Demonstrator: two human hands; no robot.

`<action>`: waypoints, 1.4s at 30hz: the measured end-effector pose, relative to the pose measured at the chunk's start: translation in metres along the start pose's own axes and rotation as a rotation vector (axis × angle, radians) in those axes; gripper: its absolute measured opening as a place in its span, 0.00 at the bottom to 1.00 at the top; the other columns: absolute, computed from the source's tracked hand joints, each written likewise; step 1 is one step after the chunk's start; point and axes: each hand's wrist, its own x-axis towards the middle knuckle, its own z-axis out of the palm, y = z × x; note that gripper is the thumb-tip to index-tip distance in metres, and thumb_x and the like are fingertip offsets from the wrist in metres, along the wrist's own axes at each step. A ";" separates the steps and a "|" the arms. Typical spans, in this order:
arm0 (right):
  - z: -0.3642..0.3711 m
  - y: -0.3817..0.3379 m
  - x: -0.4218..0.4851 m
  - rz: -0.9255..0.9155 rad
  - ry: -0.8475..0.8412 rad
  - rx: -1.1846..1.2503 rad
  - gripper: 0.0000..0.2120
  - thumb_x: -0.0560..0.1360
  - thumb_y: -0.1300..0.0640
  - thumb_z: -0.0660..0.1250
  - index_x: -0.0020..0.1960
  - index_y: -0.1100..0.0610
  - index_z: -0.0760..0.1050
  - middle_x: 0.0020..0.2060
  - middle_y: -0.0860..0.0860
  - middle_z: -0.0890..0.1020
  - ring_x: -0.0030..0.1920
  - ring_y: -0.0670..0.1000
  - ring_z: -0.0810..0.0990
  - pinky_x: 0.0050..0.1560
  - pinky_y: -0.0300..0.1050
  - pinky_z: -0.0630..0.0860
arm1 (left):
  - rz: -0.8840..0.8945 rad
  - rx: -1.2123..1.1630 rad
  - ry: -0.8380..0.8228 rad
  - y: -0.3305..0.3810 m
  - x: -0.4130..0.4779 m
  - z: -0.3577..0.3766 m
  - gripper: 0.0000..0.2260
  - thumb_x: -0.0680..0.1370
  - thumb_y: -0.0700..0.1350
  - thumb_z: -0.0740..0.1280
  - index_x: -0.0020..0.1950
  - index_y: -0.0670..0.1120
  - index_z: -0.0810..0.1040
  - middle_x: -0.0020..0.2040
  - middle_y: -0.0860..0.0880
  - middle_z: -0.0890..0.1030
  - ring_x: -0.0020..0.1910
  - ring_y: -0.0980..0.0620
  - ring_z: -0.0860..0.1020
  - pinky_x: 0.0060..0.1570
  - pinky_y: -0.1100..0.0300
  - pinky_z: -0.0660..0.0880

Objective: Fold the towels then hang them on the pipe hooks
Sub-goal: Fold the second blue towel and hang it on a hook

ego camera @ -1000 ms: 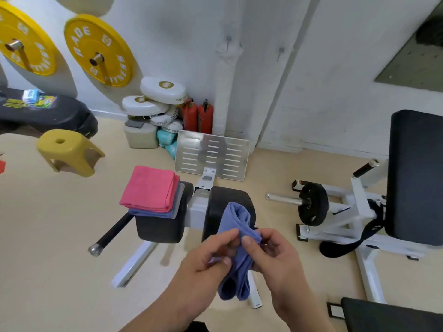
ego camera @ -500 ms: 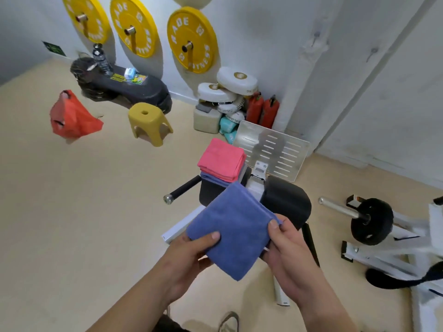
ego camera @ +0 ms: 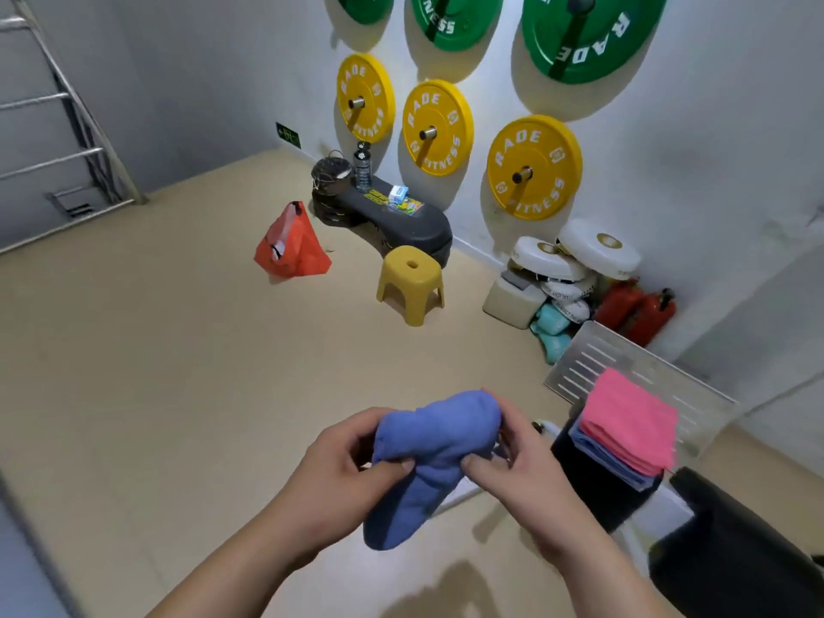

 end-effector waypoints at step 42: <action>-0.356 -0.373 0.457 -0.069 0.890 0.017 0.11 0.81 0.52 0.68 0.59 0.57 0.82 0.49 0.53 0.88 0.43 0.43 0.83 0.37 0.34 0.75 | 0.563 0.238 -0.715 0.470 0.750 0.085 0.04 0.78 0.48 0.73 0.49 0.49 0.83 0.45 0.35 0.82 0.37 0.43 0.81 0.42 0.41 0.83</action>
